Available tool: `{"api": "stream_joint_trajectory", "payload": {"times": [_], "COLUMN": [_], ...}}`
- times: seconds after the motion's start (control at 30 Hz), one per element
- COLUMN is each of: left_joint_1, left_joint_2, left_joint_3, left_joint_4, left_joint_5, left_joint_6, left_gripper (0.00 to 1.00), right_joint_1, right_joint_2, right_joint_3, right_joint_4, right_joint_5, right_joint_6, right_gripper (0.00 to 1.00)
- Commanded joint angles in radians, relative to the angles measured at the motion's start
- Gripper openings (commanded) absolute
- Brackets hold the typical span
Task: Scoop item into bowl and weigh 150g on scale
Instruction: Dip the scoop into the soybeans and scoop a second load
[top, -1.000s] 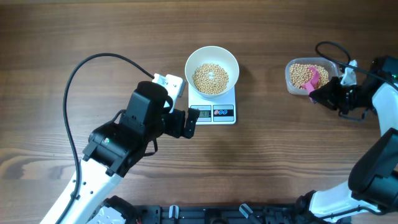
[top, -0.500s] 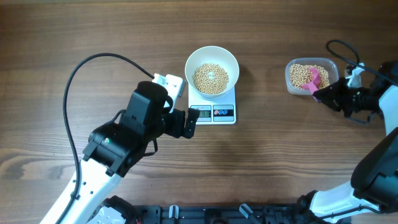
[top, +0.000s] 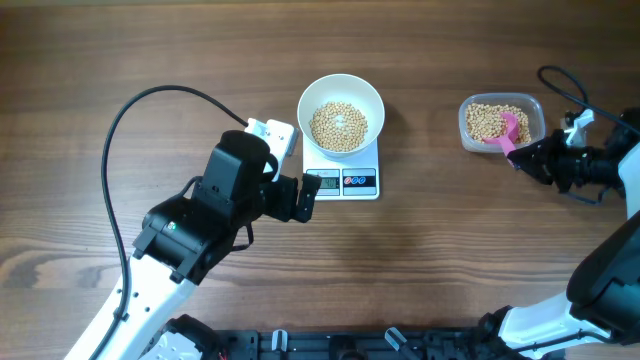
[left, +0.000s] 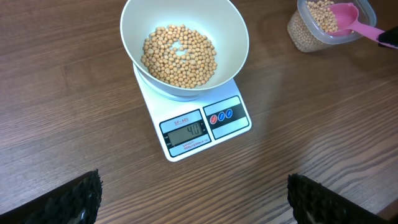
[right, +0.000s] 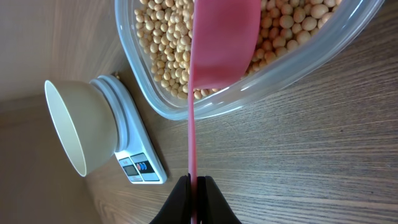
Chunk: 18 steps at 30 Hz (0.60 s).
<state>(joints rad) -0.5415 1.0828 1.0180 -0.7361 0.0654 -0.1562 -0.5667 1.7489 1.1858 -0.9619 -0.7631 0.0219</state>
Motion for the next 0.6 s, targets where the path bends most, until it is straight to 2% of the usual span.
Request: {"api": "stream_joint_trajectory", "payload": {"times": [0.0, 0.2, 0.57], "left_joint_1": [0.004, 0.004, 0.004], "left_joint_2": [0.004, 0.004, 0.004], "left_joint_3": [0.005, 0.005, 0.005], "left_joint_4": [0.003, 0.003, 0.003], "left_joint_5": [0.011, 0.011, 0.011], "left_joint_6": [-0.009, -0.009, -0.010], "left_gripper": [1.00, 1.00, 1.00], "right_joint_1": [-0.016, -0.073, -0.084], "right_joint_2": [0.007, 0.007, 0.007], "right_joint_3": [-0.003, -0.002, -0.002], "right_joint_4": [-0.003, 0.012, 0.005], "right_joint_5": [-0.026, -0.154, -0.164], "right_joint_6": [-0.009, 0.005, -0.033], "right_gripper": [0.04, 0.04, 0.04]}}
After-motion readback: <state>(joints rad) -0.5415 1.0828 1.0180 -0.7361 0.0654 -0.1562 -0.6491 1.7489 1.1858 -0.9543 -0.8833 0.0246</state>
